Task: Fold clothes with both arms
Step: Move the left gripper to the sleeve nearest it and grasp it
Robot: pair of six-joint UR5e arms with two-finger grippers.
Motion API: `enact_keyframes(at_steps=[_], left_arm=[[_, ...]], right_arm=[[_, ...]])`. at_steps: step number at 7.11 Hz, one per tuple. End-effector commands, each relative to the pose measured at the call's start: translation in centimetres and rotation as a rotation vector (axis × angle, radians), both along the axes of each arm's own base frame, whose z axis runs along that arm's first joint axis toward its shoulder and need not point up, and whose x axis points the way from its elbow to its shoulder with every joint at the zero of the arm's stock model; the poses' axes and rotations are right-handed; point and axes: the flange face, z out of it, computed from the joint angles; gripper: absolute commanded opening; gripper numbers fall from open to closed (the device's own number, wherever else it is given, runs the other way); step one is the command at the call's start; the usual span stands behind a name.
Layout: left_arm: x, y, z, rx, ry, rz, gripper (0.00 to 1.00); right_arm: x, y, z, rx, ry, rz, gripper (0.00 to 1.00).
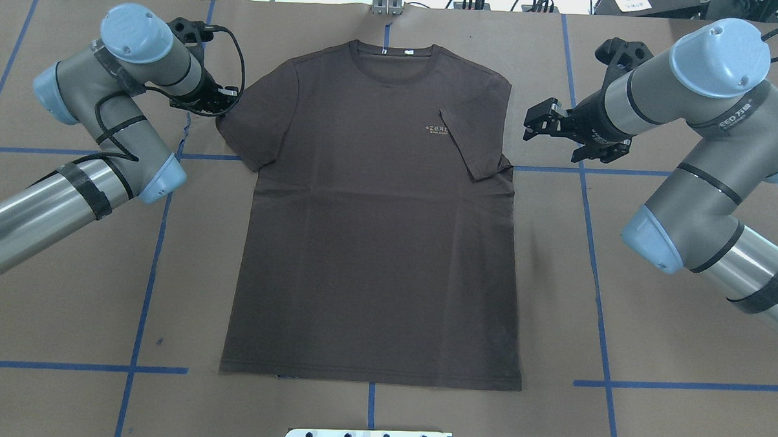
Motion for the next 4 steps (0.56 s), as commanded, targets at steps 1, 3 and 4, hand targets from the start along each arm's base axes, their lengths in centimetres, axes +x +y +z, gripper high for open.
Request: enact_keyframes(at_steps=[1,3,4], left_arm=[[0.1,0.0,-3.9,0.033,0.04,0.001,0.0],[1.8,0.4,-9.3,0.029,0.111,-0.01,0.0],[4.7,1.5,-11.3,0.003,0.132,-0.007,0.0]], right_arm=[[-0.2,0.0,0.2,-0.003,0.003,-0.002,1.0],[-0.2,0.0,-0.1,0.0,-0.001,0.0,1.0],[-0.4,0.1,0.0,-0.002,0.0,-0.003,1.0]])
